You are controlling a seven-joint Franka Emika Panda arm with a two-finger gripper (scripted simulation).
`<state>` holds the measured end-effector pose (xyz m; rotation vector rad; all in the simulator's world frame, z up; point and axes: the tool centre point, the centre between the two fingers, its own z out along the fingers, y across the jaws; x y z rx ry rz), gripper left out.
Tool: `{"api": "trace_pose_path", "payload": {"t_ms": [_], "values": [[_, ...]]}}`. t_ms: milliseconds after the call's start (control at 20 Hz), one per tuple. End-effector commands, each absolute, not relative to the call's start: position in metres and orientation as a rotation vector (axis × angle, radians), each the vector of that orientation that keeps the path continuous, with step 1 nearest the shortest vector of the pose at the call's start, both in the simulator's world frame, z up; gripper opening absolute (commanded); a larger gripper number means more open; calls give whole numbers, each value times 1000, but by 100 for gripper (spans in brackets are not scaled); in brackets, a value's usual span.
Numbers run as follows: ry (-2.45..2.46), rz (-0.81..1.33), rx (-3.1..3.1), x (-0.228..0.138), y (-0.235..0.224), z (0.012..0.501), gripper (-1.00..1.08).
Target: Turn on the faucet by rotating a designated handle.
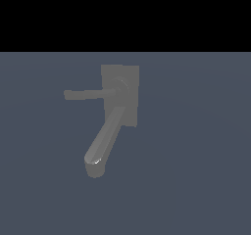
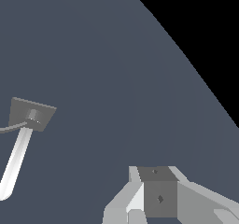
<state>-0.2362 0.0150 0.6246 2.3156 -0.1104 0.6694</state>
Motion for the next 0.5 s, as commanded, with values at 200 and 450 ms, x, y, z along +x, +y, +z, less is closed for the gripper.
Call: {"api": "trace_pose_path", "payload": {"t_ms": [200, 450], "values": [[-83, 822, 1982, -235, 52, 672, -100], [-30, 899, 1730, -232, 93, 698, -100]]}}
